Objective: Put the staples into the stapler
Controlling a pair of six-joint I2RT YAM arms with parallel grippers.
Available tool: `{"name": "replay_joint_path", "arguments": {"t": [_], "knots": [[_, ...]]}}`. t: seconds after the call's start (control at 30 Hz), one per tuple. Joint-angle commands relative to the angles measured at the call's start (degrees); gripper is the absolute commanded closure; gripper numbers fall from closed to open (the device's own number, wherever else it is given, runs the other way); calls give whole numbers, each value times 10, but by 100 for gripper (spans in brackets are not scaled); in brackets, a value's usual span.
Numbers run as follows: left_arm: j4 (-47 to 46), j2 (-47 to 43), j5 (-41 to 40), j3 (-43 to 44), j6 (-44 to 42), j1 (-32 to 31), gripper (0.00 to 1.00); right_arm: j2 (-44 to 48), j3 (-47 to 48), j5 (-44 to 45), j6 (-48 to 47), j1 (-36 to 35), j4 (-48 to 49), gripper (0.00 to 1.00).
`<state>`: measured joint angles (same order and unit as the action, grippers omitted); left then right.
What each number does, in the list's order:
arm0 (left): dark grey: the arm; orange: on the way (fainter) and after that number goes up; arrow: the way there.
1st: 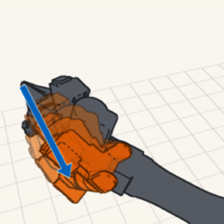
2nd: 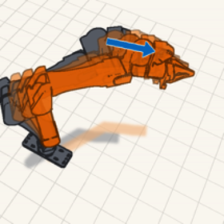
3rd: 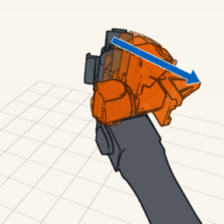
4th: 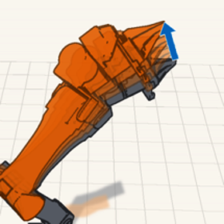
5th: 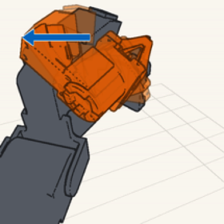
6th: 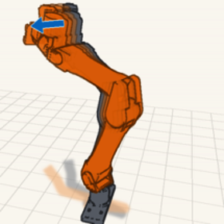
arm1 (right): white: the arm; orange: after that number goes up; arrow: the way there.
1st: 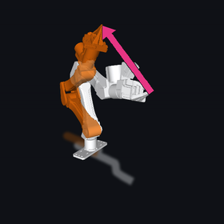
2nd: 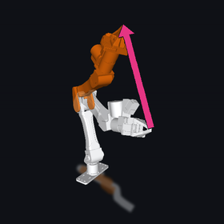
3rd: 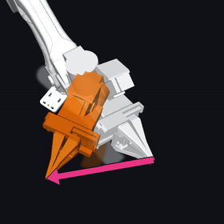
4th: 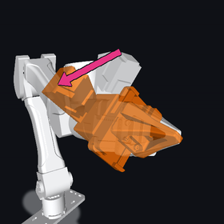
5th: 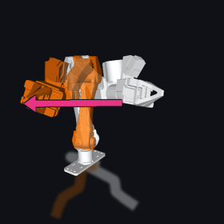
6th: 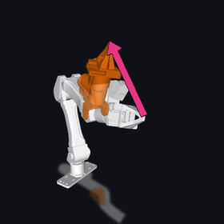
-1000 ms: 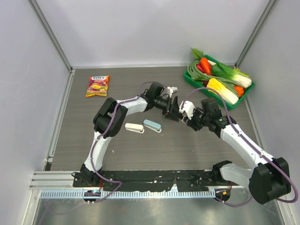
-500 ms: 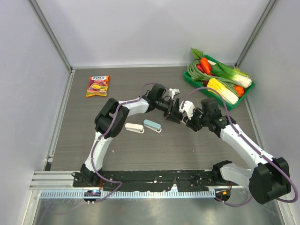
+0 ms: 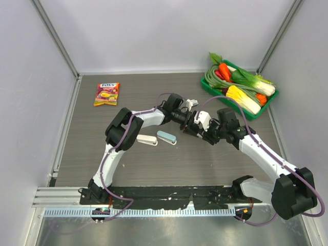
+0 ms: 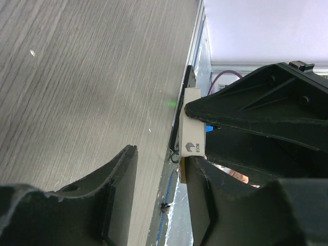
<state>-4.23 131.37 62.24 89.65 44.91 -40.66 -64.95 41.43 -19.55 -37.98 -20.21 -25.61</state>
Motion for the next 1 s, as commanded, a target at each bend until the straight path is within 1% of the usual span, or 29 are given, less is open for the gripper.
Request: {"name": "replay_joint_path", "arguments": {"t": [0.0, 0.07, 0.27, 0.33, 0.43, 0.47, 0.5, 0.6, 0.63, 0.7, 0.73, 0.83, 0.97], "knots": [[2, 15, 21, 11, -3, -17, 56, 2, 6, 6, -10, -4, 57, 58], [1, 18, 21, 11, -2, -16, 58, 3, 1, 10, -17, -4, 56, 57], [-2, 19, 21, 12, 1, -16, 78, -1, -2, 15, -29, -4, 45, 57], [-1, 19, 19, 11, -1, -16, 82, -2, -1, 18, -31, -4, 42, 57], [1, 17, 17, 10, -4, -15, 93, -4, -2, 19, -34, -4, 40, 57], [2, 18, 16, 9, -5, -15, 100, -4, -2, 20, -35, -4, 38, 57], [2, 18, 16, 8, -5, -15, 100, -5, -2, 21, -37, -4, 35, 56], [2, 16, 15, 6, -6, -13, 100, 1, 10, 26, -41, -3, 17, 51], [2, 16, 16, 6, -6, -11, 100, 3, 14, 22, -45, 3, 9, 45], [2, 13, 16, 5, -7, -9, 100, 10, 21, 17, -50, 9, -12, 40], [2, 13, 16, 5, -8, -7, 100, 17, 21, 15, -53, 17, -16, 36], [0, 8, 17, 5, -8, -4, 100, 25, 17, 10, -62, 29, -27, 32], [-1, 7, 19, 4, -7, -3, 100, 25, 15, 9, -72, 42, -43, 32]]}}
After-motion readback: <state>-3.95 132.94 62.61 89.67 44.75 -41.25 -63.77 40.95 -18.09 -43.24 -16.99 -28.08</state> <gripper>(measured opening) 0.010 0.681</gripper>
